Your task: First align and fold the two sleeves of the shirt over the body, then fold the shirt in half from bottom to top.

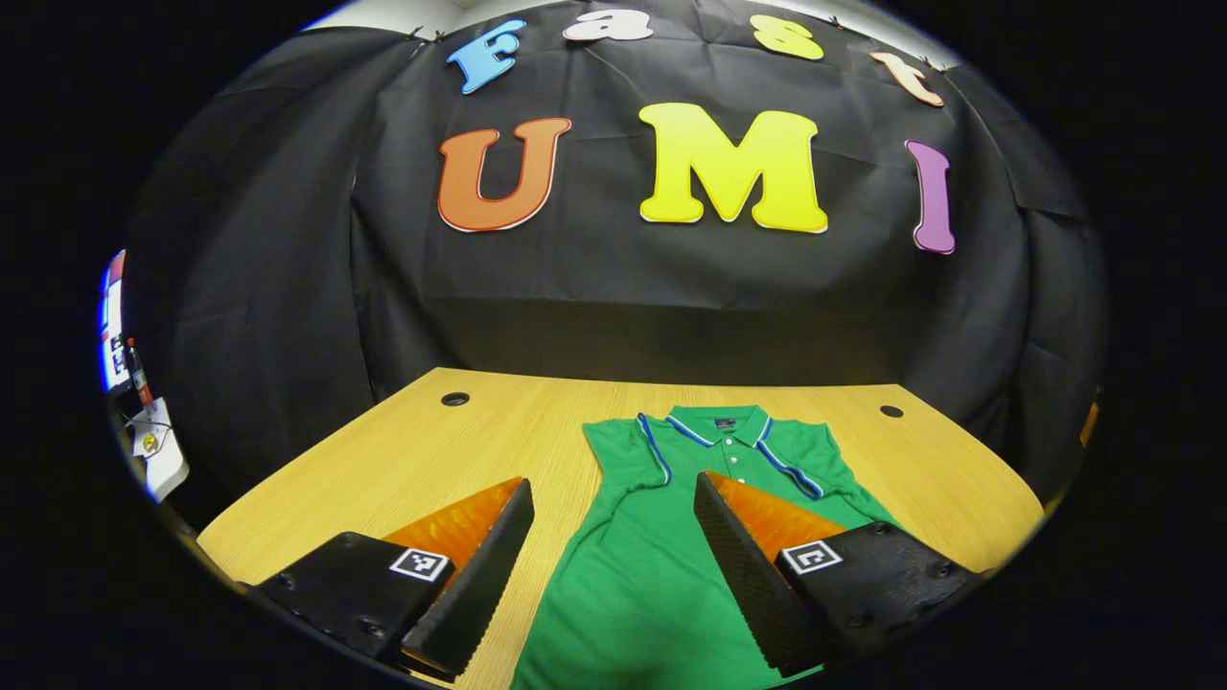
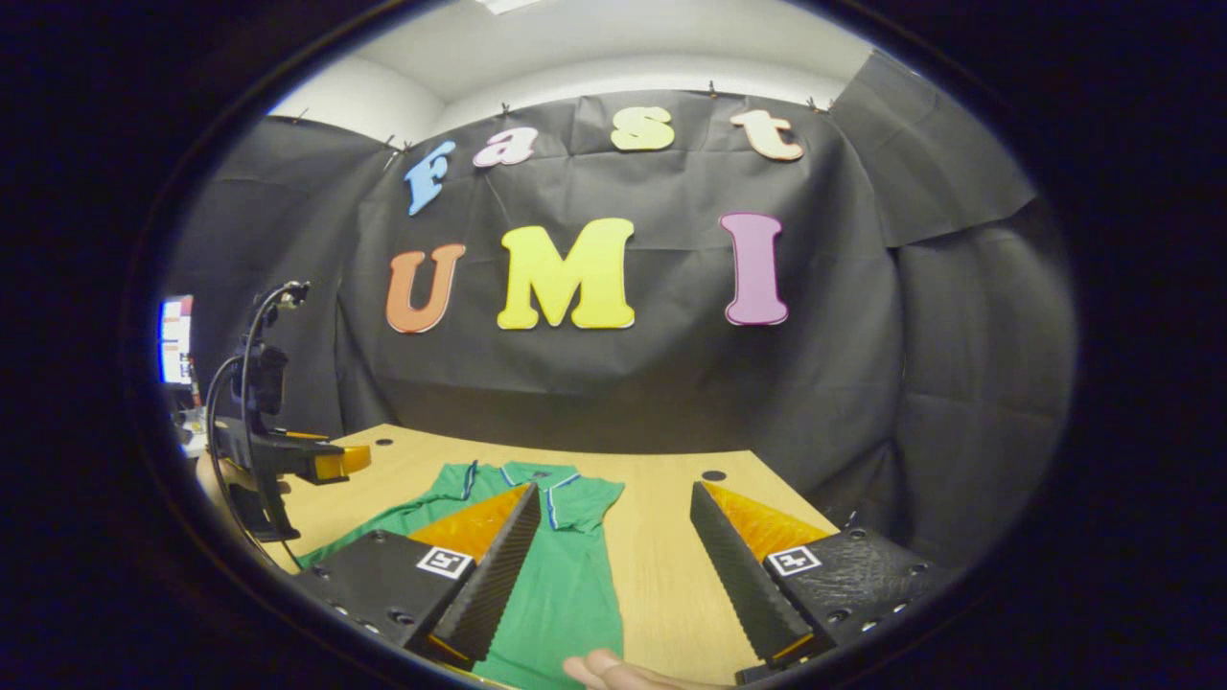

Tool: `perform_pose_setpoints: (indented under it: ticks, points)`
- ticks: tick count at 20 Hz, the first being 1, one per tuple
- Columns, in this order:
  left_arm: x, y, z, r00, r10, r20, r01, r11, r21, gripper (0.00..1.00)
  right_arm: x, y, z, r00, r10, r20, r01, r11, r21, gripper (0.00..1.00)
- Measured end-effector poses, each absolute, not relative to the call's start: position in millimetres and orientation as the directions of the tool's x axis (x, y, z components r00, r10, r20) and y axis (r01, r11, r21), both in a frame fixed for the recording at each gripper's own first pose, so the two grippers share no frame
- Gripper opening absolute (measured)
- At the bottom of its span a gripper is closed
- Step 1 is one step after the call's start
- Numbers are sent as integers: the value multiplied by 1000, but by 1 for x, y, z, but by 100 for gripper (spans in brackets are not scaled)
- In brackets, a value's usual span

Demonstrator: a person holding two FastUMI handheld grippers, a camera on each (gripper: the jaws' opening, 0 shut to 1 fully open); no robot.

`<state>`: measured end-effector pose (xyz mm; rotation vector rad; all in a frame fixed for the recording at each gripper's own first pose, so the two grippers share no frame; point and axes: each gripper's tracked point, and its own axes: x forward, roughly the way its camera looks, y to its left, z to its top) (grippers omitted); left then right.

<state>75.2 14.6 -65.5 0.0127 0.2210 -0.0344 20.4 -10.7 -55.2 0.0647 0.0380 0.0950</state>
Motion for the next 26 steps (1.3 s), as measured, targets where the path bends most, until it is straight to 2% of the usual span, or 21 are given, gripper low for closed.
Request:
perform_pose_setpoints:
  ticks: [2,7,10,13,19,21,22,26]
  points:
    - [57,27,-85,978,-21,-208,25,1000,17,100,9,-8,-73,996,77,-50,-76,997,18,96]
    - [7,54,-154,962,-20,-272,30,999,32,100,-15,-3,-143,993,18,-119,-20,1000,-15,96]
    - [-10,69,-184,949,-15,-314,23,1000,21,100,-23,2,-190,983,24,-180,-30,999,-29,95]
    - [-19,74,-198,945,-25,-326,28,1000,5,100,-29,3,-224,970,34,-240,-36,999,-4,97]
    - [-19,67,-215,935,-41,-352,47,999,10,100,-28,1,-276,923,34,-383,-38,999,-2,95]
    - [-20,67,-215,936,-36,-351,49,998,28,100,-28,1,-264,937,44,-345,-45,999,7,99]
    - [-20,67,-216,937,-28,-348,43,998,36,100,-27,2,-271,934,47,-355,-51,999,0,96]
    - [-23,65,-215,936,-36,-349,56,997,46,100,-28,0,-273,930,42,-366,-32,999,32,97]
